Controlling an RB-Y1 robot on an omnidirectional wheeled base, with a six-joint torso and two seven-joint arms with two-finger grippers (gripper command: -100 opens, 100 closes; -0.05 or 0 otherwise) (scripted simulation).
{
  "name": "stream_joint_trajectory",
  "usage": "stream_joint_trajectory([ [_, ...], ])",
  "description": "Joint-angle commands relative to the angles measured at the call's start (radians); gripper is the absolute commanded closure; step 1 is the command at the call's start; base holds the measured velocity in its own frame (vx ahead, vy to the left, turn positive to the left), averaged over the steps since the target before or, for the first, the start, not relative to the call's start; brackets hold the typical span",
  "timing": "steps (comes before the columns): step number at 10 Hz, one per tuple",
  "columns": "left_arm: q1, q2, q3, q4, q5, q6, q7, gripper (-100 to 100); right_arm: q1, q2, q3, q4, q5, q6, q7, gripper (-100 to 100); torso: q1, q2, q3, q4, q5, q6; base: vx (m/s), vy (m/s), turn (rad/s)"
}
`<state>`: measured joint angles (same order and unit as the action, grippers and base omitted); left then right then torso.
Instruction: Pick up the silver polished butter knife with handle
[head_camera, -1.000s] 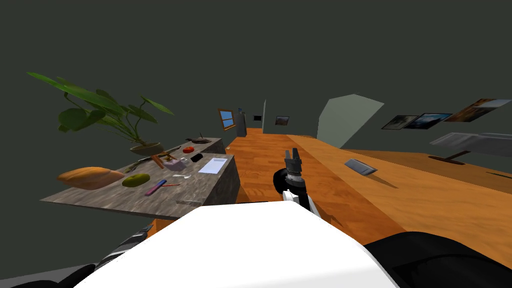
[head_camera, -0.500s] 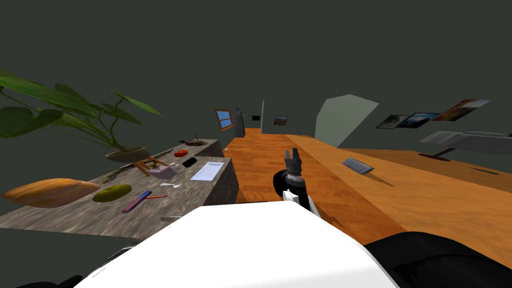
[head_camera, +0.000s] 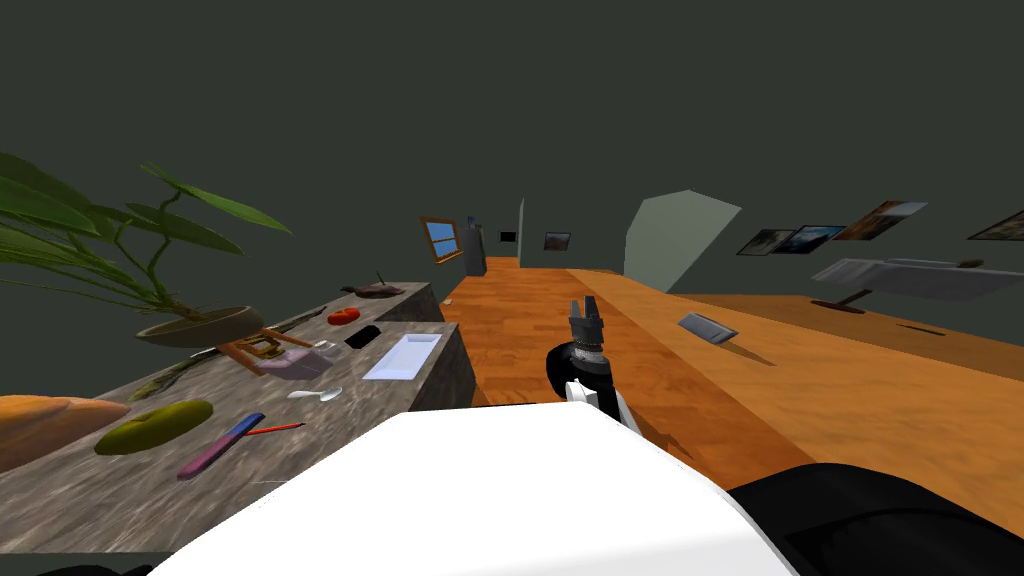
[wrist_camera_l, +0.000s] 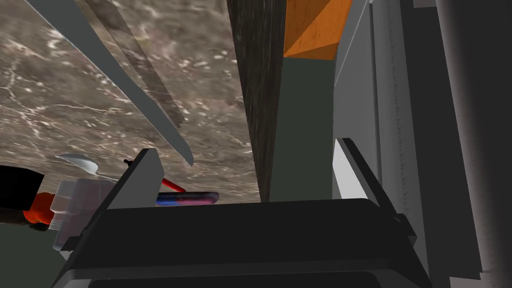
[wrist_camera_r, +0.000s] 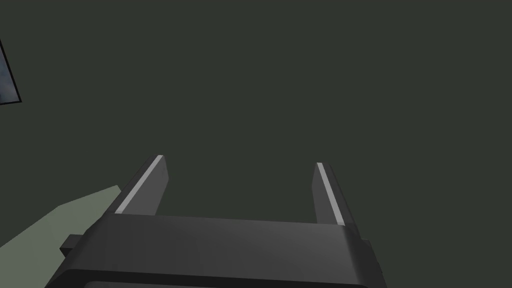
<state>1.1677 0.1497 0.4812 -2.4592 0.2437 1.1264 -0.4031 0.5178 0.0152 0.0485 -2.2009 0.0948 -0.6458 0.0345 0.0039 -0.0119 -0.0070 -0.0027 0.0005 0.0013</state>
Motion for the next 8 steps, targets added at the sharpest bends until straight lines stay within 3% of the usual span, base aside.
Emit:
stream_joint_trajectory([
  [1, 0.006, -0.005, -0.001, -0.011, 0.005, 0.041, -0.008, -100, 0.000, 0.000, 0.000, 0.000, 0.000, 0.000, 0.000, 0, 0.000, 0.000, 0.000, 0.000, 0.000, 0.000, 0.111, 0.045, -0.039],
  [8, 0.034, -0.066, -0.031, -0.095, 0.048, 0.215, -0.052, -100, 0.000, 0.000, 0.000, 0.000, 0.000, 0.000, 0.000, 0, 0.000, 0.005, 0.003, 0.001, 0.000, 0.000, 0.079, 0.050, -0.064],
])
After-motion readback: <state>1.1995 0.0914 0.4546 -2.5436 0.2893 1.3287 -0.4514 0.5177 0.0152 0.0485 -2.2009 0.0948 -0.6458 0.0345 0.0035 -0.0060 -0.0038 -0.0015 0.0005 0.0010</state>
